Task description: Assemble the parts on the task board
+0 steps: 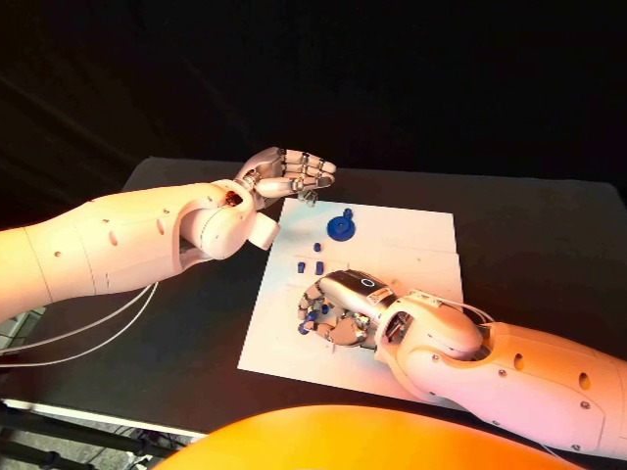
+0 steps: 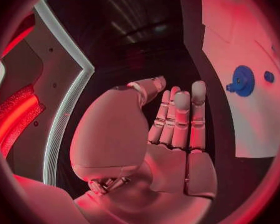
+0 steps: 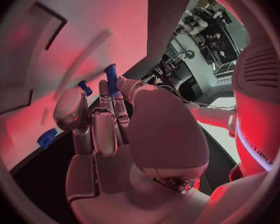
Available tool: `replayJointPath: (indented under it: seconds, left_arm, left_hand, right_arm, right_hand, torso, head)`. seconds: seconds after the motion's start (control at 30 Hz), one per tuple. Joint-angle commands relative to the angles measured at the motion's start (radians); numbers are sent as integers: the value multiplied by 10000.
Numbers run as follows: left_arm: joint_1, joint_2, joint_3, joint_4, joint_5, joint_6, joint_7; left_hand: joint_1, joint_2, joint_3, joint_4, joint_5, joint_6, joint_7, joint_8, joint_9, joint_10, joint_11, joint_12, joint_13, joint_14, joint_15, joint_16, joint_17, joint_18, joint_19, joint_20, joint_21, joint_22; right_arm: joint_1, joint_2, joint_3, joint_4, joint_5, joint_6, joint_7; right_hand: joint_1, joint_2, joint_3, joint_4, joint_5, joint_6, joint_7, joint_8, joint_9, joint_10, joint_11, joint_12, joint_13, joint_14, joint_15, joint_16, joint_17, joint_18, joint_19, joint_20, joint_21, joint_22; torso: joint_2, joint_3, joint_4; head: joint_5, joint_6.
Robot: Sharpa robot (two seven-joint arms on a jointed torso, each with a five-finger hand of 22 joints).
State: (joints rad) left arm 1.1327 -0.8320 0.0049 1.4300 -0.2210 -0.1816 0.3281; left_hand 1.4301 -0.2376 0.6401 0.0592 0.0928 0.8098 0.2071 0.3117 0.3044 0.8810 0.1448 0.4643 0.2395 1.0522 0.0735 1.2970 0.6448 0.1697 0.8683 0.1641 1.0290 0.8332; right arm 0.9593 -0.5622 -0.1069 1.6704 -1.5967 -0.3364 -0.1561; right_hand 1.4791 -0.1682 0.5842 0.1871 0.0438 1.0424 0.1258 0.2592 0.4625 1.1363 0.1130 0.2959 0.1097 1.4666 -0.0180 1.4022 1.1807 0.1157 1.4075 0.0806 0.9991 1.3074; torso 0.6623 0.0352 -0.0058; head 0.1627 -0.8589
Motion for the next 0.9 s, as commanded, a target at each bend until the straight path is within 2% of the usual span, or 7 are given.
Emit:
replayJointPath:
  seconds: [0.03,0.23,0.27,0.3,0.37,0.53,0.9]
  left_arm:
    - [5,12,5,24,-14,143,43]
    - [6,13,5,24,-14,136,39]
    - [6,14,5,24,-14,134,38]
    - [6,15,5,24,-14,133,38]
    - [7,20,5,24,-14,134,36]
    - [7,25,5,22,-14,135,33]
    - [7,13,5,23,-14,146,12]
  left_hand:
    - [-39,41,-84,-2,-45,-61,6,68,-11,-70,9,59,-10,-64,7,63,-7,150,-28,62,-45,-9]
    - [-39,41,-84,-2,-45,-61,6,68,-11,-70,9,59,-10,-64,7,63,-7,150,-28,62,-45,-9]
    - [-39,41,-84,-2,-45,-61,6,68,-11,-70,9,59,-10,-64,7,63,-7,150,-28,62,-45,-9]
    - [-39,41,-84,-2,-45,-61,6,68,-11,-70,9,59,-10,-64,7,63,-7,150,-28,62,-45,-9]
    - [-39,41,-84,-2,-45,-61,6,68,-11,-70,9,59,-10,-64,7,63,-7,150,-28,62,-45,-9]
    - [-39,41,-84,-2,-45,-61,6,68,-11,-70,9,59,-10,-64,7,63,-7,150,-28,62,-45,-9]
    - [-39,41,-84,-2,-45,-61,6,68,-11,-70,9,59,-10,-64,7,63,-7,150,-28,62,-45,-9]
  right_arm:
    - [-15,36,-34,-3,-292,309,-161]
    - [-10,129,-75,-55,-486,264,-274]
    - [-8,158,-84,-61,-509,262,-270]
    - [-6,178,-90,-61,-521,261,-263]
    - [-2,222,-102,-58,-540,266,-243]
    - [6,295,-125,-43,-583,292,-234]
    - [11,245,-144,-34,-722,218,-356]
  right_hand:
    - [-6,62,801,-860,56,3,60,49,16,671,-566,20,20,291,-44,40,-5,-177,-27,-38,-45,1043]
    - [-212,-33,761,-893,163,-72,92,16,32,572,-527,-47,20,281,-8,25,-38,-164,-68,-13,-164,1029]
    - [-600,-297,482,-877,1353,-209,114,-45,55,499,-504,-82,43,276,25,31,-33,-158,-98,21,-222,1033]
    - [-682,-349,398,-878,1387,-272,126,-86,45,466,-492,-92,50,276,35,31,-34,-154,-104,31,-245,1031]
    - [-1123,-698,-5,-758,1540,-613,193,-324,-37,246,-407,-162,54,273,108,36,-37,-148,-131,95,-346,1010]
    - [-1394,-978,-412,-664,1590,-932,259,-570,-124,-325,-264,-345,-3,273,220,66,1,-124,-170,195,-561,950]
    - [-1324,-1013,-629,-706,1597,-1014,291,-630,-143,-940,-163,-458,-80,263,308,91,4,-81,-243,279,-863,871]
  torso:
    - [-6,-12,-1]
    - [-6,-12,3]
    - [-7,-16,4]
    - [-6,-18,4]
    - [-6,-20,4]
    - [-7,-14,6]
    - [-7,-2,-6]
  head:
    - [-3,10]
    - [20,27]
    - [19,28]
    - [10,34]
    - [-1,42]
    - [-19,54]
    - [-26,45]
